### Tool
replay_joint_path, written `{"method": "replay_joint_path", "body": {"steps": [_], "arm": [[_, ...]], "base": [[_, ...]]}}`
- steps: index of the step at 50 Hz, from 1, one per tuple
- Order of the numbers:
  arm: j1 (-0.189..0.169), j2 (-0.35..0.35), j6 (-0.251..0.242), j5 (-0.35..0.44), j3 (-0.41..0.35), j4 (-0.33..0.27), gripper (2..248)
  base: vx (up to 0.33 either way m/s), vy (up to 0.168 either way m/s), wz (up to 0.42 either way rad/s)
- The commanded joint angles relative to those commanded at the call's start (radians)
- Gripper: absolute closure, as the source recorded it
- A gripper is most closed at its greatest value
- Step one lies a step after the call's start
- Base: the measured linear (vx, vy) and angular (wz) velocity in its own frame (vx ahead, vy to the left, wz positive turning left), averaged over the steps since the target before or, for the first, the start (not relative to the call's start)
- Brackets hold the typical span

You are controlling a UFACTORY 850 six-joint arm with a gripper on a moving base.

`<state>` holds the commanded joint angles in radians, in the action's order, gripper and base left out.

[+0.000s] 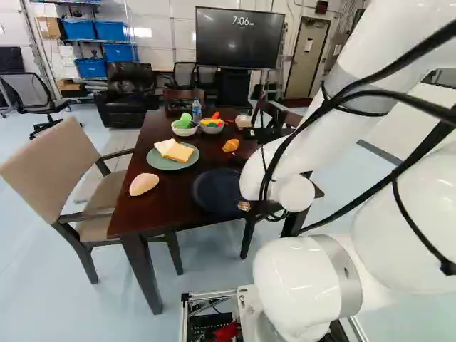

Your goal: Move the croissant to the empty plate

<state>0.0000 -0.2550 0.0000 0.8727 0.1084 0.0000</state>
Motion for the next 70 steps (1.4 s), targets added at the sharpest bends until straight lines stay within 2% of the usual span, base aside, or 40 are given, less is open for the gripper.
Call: {"method": "replay_joint_path", "body": {"steps": [34, 70], "arm": [[0.000, 0.097, 0.000, -0.030, 0.166, 0.000, 3], [-0.011, 0.203, 0.000, -0.171, 0.357, 0.023, 3]], "base": [[0.000, 0.000, 0.000], [0.000, 0.000, 0.000]]}}
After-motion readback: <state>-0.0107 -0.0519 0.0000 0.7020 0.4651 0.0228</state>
